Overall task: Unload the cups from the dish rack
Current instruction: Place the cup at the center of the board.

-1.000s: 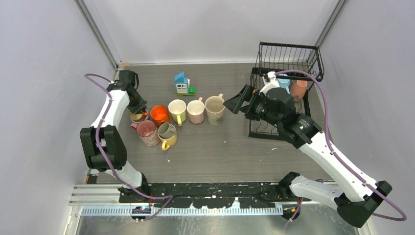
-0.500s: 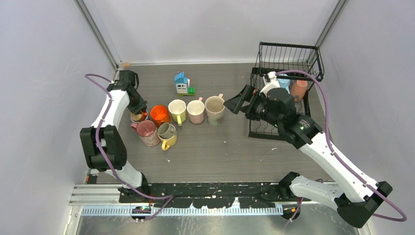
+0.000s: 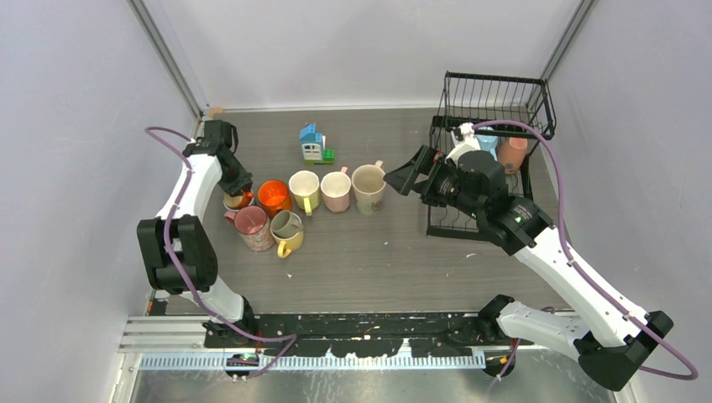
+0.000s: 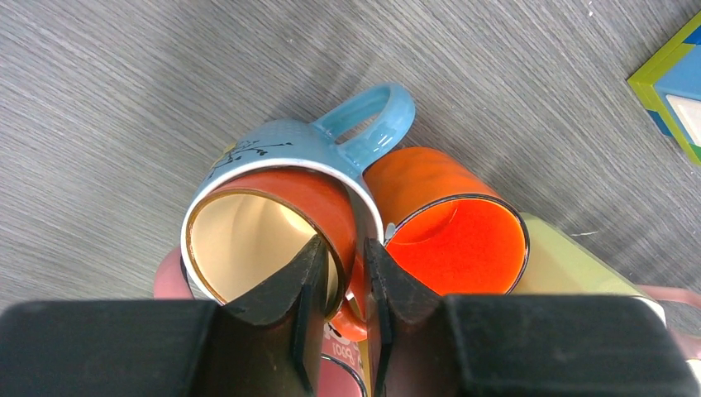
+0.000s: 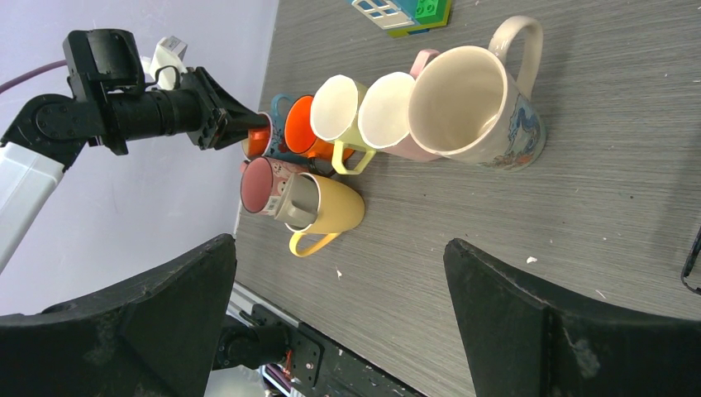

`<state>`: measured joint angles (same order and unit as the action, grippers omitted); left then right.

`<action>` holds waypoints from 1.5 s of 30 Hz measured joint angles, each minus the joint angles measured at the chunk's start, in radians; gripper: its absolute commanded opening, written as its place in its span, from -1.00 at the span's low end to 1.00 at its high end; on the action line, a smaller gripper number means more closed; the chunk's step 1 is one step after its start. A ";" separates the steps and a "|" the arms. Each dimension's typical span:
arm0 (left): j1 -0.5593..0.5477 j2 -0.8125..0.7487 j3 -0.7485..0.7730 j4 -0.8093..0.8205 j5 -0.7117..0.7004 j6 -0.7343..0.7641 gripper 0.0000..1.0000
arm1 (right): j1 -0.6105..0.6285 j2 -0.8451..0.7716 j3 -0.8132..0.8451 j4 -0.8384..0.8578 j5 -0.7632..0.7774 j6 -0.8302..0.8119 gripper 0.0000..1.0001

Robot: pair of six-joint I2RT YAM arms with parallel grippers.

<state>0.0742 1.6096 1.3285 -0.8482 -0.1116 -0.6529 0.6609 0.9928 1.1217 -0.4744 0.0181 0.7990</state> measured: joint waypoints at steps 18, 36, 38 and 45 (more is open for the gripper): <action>0.000 -0.032 0.000 -0.002 0.005 0.003 -0.42 | 0.000 0.000 0.000 0.000 0.000 0.000 1.00; 0.000 -0.088 0.007 -0.009 0.003 0.009 0.07 | 0.000 0.000 0.000 0.000 -0.001 0.000 1.00; 0.000 -0.100 0.008 -0.010 0.003 0.013 0.31 | 0.000 -0.002 0.000 0.000 -0.002 -0.002 0.99; 0.000 -0.193 0.008 -0.023 0.011 0.023 0.80 | 0.000 -0.040 -0.019 -0.005 -0.004 -0.004 1.00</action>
<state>0.0742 1.4166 1.3365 -0.8711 -0.1001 -0.6304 0.6609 0.9524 1.1023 -0.4797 0.0143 0.7952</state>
